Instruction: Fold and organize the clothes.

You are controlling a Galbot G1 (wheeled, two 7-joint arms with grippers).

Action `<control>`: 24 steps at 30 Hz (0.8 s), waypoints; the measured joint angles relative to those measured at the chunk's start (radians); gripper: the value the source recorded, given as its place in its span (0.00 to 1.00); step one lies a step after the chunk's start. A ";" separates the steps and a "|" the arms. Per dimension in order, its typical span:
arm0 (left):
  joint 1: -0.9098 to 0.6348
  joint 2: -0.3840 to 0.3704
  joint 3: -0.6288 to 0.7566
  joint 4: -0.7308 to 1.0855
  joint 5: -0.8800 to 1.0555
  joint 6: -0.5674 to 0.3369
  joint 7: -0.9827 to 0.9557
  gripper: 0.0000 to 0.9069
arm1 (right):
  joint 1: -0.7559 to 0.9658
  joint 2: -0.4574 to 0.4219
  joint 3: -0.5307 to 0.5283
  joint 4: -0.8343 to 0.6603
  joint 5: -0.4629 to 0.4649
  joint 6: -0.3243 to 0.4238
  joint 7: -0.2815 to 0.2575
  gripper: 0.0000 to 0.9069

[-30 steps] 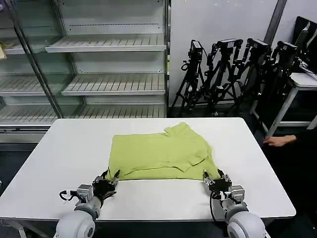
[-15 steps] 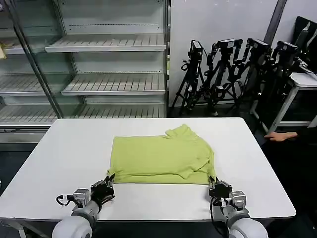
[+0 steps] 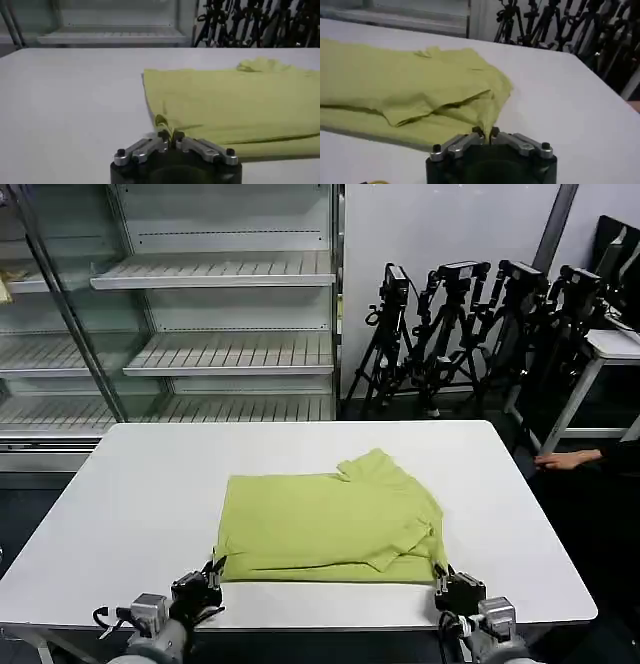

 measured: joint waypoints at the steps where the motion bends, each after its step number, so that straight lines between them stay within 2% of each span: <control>1: 0.015 -0.001 -0.002 -0.012 0.004 0.000 0.000 0.02 | -0.014 -0.002 0.003 0.011 -0.004 0.001 -0.002 0.00; 2: 0.030 -0.002 -0.005 -0.023 0.009 0.000 -0.001 0.02 | -0.027 -0.003 0.004 0.020 -0.008 0.001 -0.002 0.00; 3: 0.046 -0.002 -0.009 -0.035 0.014 0.000 -0.001 0.08 | -0.039 -0.002 0.005 0.030 -0.012 0.000 -0.002 0.00; 4: 0.060 -0.001 -0.012 -0.045 0.018 -0.001 -0.002 0.23 | -0.048 -0.002 0.006 0.038 -0.015 -0.002 -0.002 0.32; 5: 0.074 0.000 -0.015 -0.056 0.022 -0.001 -0.002 1.00 | -0.056 -0.001 0.006 0.046 -0.019 -0.003 -0.001 1.00; 15: 0.164 0.006 -0.043 -0.136 0.052 -0.002 -0.006 1.00 | -0.119 -0.005 0.032 0.107 -0.057 0.000 -0.002 1.00; 24: 0.180 0.023 -0.069 -0.188 0.048 -0.003 -0.018 1.00 | -0.111 -0.013 0.059 0.140 -0.060 0.004 -0.002 1.00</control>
